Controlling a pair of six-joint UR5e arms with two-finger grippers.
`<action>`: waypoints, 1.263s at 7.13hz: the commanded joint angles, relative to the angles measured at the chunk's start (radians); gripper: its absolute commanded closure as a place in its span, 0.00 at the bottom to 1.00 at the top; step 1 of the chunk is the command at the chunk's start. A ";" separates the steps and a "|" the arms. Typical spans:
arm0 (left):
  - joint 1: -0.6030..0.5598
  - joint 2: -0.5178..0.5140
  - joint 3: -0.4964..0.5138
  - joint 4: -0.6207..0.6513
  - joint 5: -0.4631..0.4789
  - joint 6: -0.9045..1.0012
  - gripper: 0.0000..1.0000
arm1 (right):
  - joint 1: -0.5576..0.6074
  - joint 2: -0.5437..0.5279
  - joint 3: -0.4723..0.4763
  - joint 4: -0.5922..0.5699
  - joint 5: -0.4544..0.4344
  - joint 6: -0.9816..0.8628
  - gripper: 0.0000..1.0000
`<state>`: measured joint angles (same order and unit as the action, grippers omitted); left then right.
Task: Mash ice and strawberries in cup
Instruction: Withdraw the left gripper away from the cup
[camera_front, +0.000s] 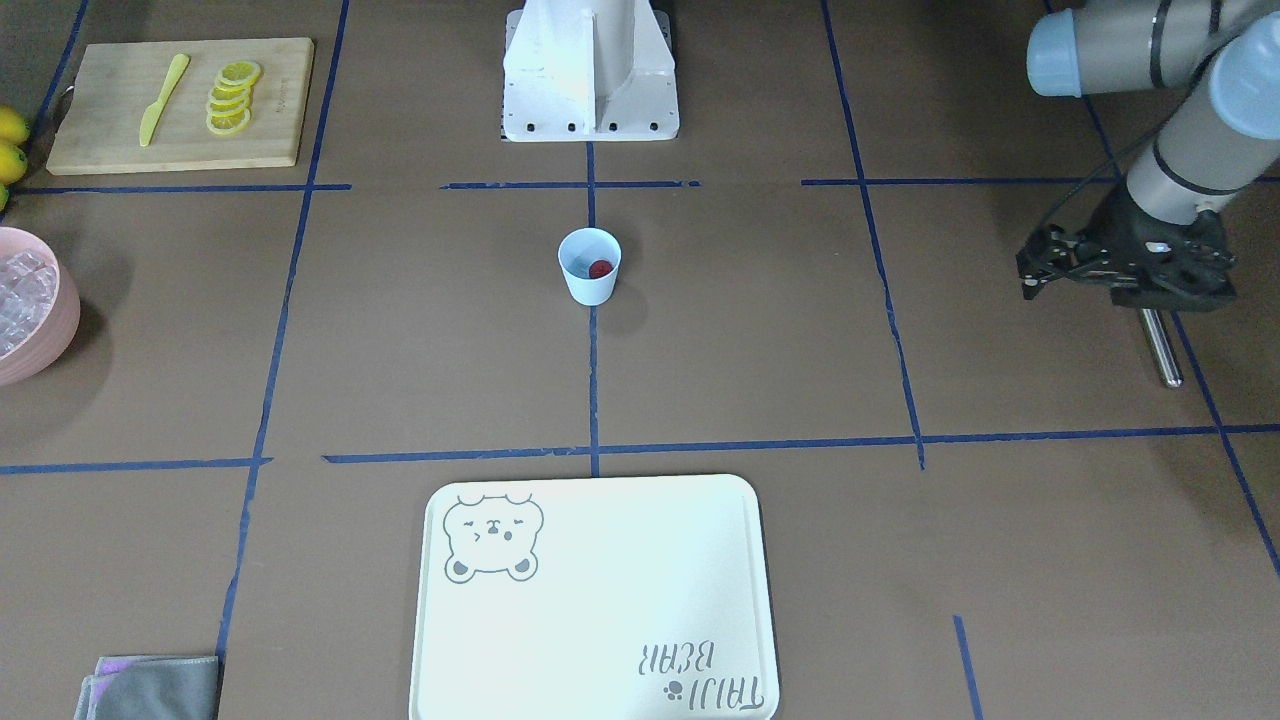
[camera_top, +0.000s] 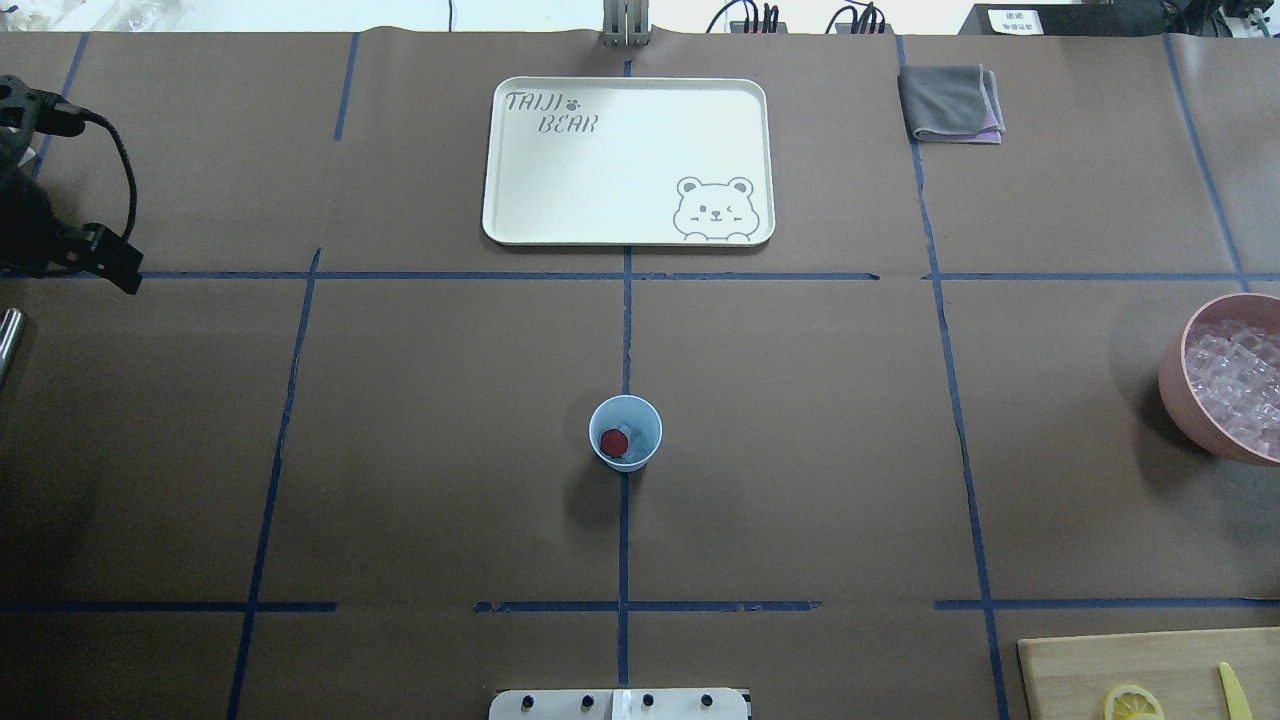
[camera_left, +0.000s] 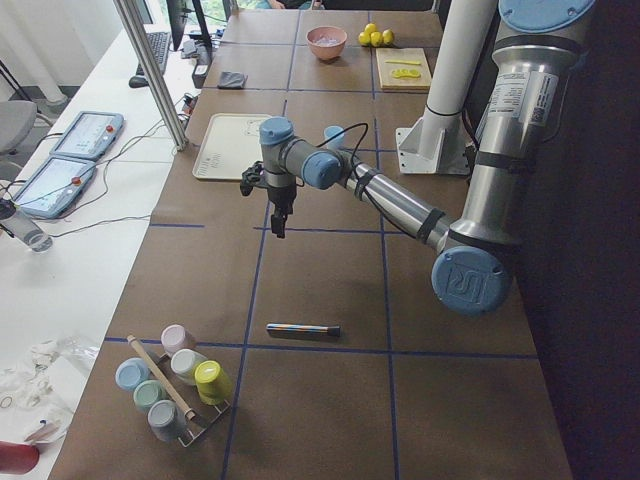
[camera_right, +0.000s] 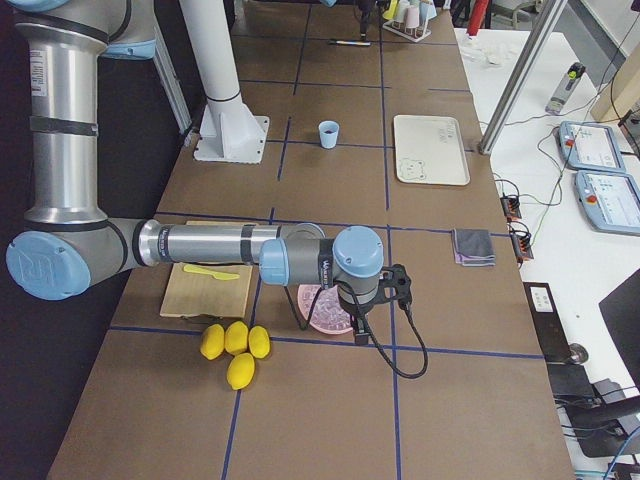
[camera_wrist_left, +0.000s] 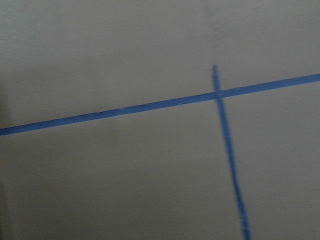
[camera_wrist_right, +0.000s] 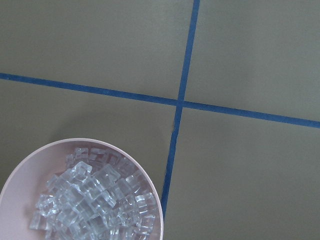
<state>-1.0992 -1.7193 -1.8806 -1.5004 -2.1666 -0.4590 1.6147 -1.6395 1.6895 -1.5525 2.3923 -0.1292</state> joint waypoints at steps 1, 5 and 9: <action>-0.050 0.049 0.058 -0.011 -0.007 0.082 0.00 | -0.001 0.009 0.002 0.000 0.001 0.005 0.01; -0.088 0.115 0.231 -0.292 -0.021 0.050 0.00 | -0.001 0.009 0.006 0.000 0.001 0.005 0.01; -0.090 0.141 0.466 -0.615 -0.025 -0.059 0.00 | -0.001 0.009 0.009 0.000 0.001 0.005 0.01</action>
<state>-1.1921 -1.5815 -1.4798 -2.0393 -2.1908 -0.4758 1.6138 -1.6299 1.6976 -1.5524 2.3930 -0.1243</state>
